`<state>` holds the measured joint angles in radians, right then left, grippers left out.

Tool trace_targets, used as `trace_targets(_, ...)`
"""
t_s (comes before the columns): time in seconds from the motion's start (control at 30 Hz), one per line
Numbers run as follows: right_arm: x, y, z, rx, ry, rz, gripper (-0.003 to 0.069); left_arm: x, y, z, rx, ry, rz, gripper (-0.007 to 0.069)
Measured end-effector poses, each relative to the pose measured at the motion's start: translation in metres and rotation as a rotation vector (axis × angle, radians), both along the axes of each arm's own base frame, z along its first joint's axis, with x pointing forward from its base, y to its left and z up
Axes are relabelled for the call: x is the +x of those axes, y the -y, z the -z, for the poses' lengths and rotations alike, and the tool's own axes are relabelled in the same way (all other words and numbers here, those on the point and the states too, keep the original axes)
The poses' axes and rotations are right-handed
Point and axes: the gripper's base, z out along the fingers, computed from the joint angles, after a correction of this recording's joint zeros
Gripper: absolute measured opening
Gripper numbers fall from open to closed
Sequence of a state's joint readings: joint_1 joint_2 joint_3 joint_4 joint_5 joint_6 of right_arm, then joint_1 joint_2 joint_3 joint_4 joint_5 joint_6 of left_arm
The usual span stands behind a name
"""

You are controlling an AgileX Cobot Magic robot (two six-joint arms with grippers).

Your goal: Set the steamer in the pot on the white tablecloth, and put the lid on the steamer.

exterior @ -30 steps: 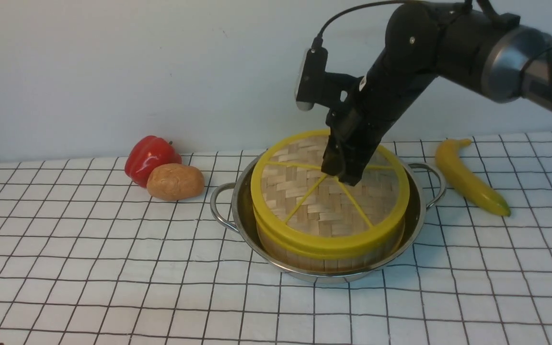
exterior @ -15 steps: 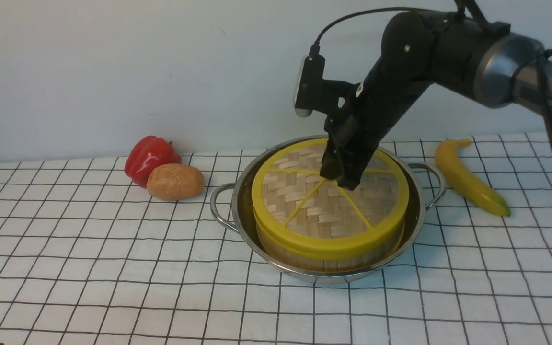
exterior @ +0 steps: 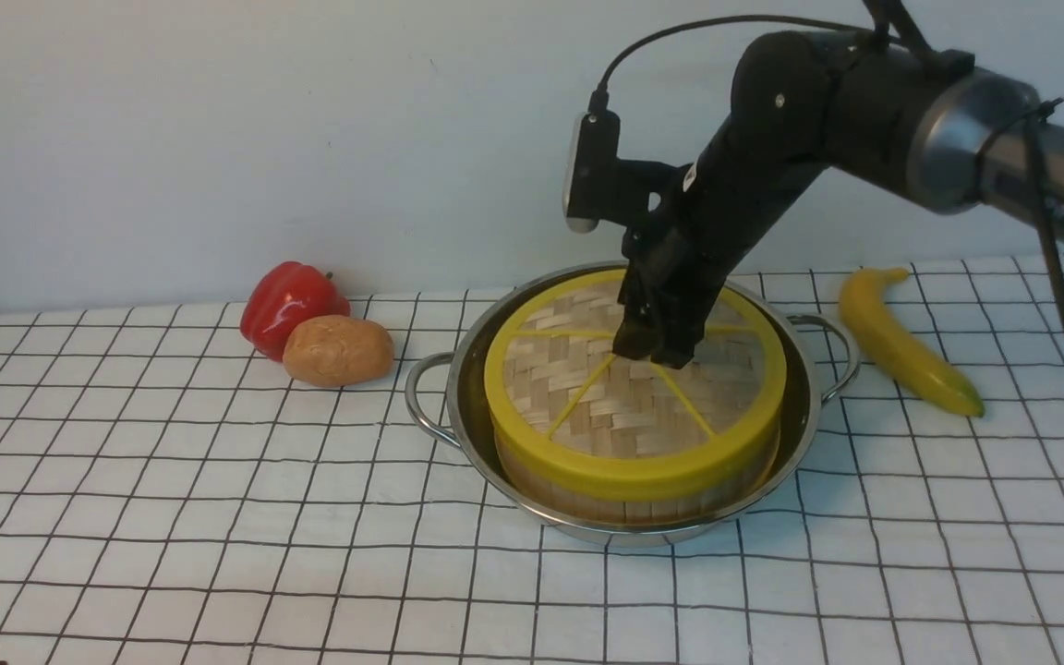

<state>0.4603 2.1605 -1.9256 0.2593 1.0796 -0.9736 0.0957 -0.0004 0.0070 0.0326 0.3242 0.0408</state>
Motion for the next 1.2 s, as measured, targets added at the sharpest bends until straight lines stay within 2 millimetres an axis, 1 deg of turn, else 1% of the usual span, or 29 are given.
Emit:
trace_targets(0.03,0.001,0.0,-0.001,-0.003,0.011,0.001,0.0517,0.0,0.0,0.0,0.001,0.0,0.0,0.0243)
trace_targets(0.1,0.001,0.001,-0.002,-0.008,0.018,0.0,0.0549,0.0,0.0,0.0,0.001,0.0,0.0,0.0243)
trace_targets(0.13,0.0,0.003,-0.007,-0.017,0.033,-0.002,0.0583,0.0,0.0,0.0,0.001,0.0,0.0,0.0243)
trace_targets(0.17,-0.001,0.004,-0.01,-0.022,0.043,-0.004,0.0591,0.0,0.0,0.0,0.001,0.0,0.0,0.0243)
trace_targets(0.2,-0.003,0.006,-0.021,-0.023,0.071,0.002,0.0592,0.0,0.0,0.0,0.001,0.0,0.0,0.0243)
trace_targets(0.27,-0.004,0.008,-0.031,-0.022,0.095,0.01,0.0587,0.0,0.0,0.0,0.001,0.0,0.0,0.0243)
trace_targets(0.3,-0.005,0.012,-0.049,-0.021,0.149,0.034,0.0563,0.0,0.0,0.0,0.001,0.0,0.0,0.0243)
trace_targets(0.33,-0.006,0.012,-0.055,-0.016,0.164,0.039,0.0559,0.0,0.0,0.0,0.001,0.0,0.0,0.0243)
trace_targets(0.4,-0.013,0.022,-0.095,0.012,0.256,0.129,0.047,0.0,0.0,0.0,0.001,0.0,0.0,0.0243)
trace_targets(0.43,-0.014,0.024,-0.102,0.021,0.272,0.147,0.0448,0.0,0.0,0.0,0.001,0.0,0.0,0.0243)
trace_targets(0.5,-0.026,0.036,-0.141,0.078,0.341,0.268,0.0269,0.0,0.0,0.0,0.001,0.0,0.0,0.0243)
trace_targets(0.53,-0.03,0.038,-0.149,0.092,0.355,0.293,0.0218,0.0,0.0,0.0,0.001,0.0,0.0,0.0243)
trace_targets(0.57,-0.035,0.043,-0.161,0.116,0.374,0.334,0.0134,0.0,0.0,0.0,0.001,0.0,0.0,0.0243)
trace_targets(0.63,-0.047,0.052,-0.183,0.184,0.392,0.433,0.0009,0.0,0.0,0.0,0.001,0.0,0.0,0.0243)
trace_targets(0.67,-0.048,0.052,-0.184,0.191,0.392,0.441,0.0004,0.0,0.0,0.0,0.001,0.0,0.0,0.0243)
trace_targets(0.7,-0.054,0.055,-0.193,0.24,0.387,0.492,-0.0011,0.0,0.0,0.0,0.001,0.0,0.0,0.0243)
trace_targets(0.77,-0.061,0.059,-0.204,0.323,0.362,0.577,-0.0013,0.0,0.0,0.0,0.001,0.0,0.0,0.0243)
trace_targets(0.83,-0.065,0.06,-0.209,0.399,0.321,0.652,-0.0013,0.0,0.0,0.0,0.001,0.0,0.0,0.0243)
trace_targets(0.97,-0.067,0.058,-0.21,0.507,0.239,0.748,-0.0012,0.0,0.0,0.0,0.001,0.0,0.0,0.0243)
trace_targets(1.07,-0.068,0.056,-0.21,0.55,0.195,0.775,-0.0008,0.0,0.0,0.0,0.001,0.0,0.0,0.0243)
trace_targets(1.2,-0.069,0.057,-0.207,0.505,0.187,0.77,-0.0005,0.0,0.0,0.0,0.001,0.0,0.0,0.0243)
